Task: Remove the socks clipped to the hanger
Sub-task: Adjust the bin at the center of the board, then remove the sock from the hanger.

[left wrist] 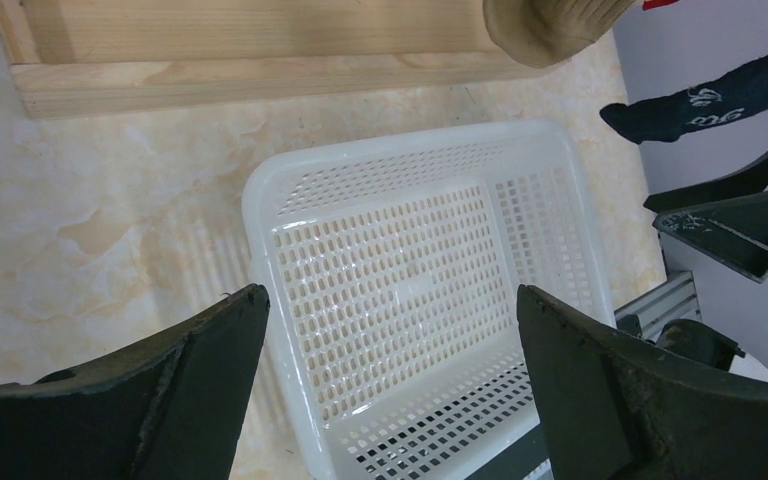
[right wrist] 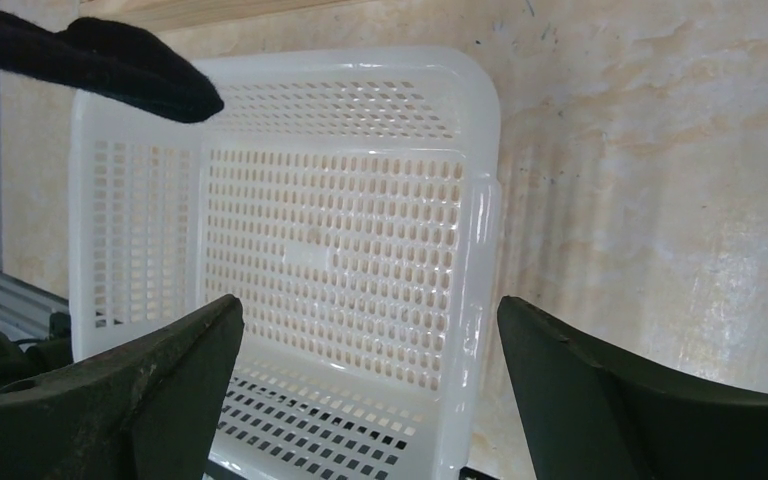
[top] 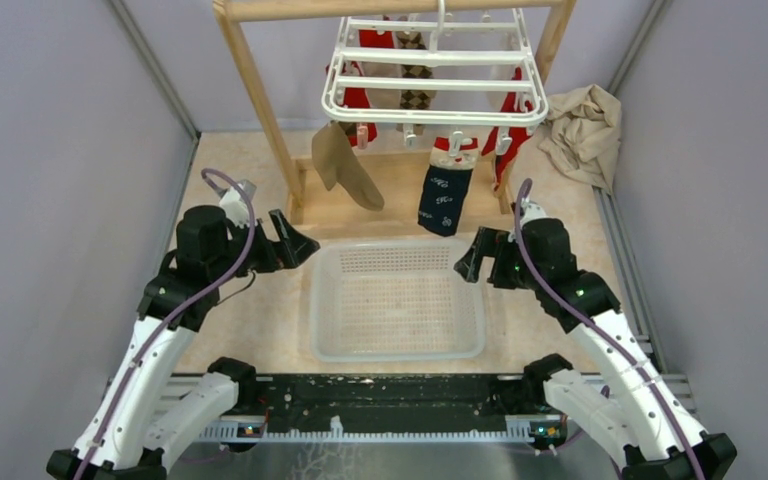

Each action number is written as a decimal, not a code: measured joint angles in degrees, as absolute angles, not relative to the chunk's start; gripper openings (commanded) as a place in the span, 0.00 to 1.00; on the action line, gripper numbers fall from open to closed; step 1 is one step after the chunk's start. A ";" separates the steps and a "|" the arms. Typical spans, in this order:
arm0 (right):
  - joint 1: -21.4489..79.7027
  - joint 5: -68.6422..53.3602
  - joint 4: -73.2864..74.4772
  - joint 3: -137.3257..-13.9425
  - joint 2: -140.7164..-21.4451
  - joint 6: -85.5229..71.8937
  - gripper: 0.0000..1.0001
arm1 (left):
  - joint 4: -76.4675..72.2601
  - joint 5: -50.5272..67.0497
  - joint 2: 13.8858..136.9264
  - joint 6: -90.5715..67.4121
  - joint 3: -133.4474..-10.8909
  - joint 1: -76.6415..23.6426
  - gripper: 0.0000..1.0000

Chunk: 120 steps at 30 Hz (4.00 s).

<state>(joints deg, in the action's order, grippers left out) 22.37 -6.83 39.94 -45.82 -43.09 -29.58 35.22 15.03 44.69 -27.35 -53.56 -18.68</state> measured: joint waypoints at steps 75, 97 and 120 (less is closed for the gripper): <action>22.39 -17.21 32.93 -39.57 -32.21 -31.48 0.83 | 34.98 24.95 33.50 -31.35 -40.69 -18.68 0.99; 22.39 -7.31 2.46 -42.15 -42.22 -27.07 0.90 | 13.96 30.94 46.09 -37.39 -36.23 -25.65 0.99; 22.39 -12.78 -15.00 -37.67 -48.64 -28.73 0.60 | -13.13 17.69 51.51 -41.08 -27.83 -42.65 0.99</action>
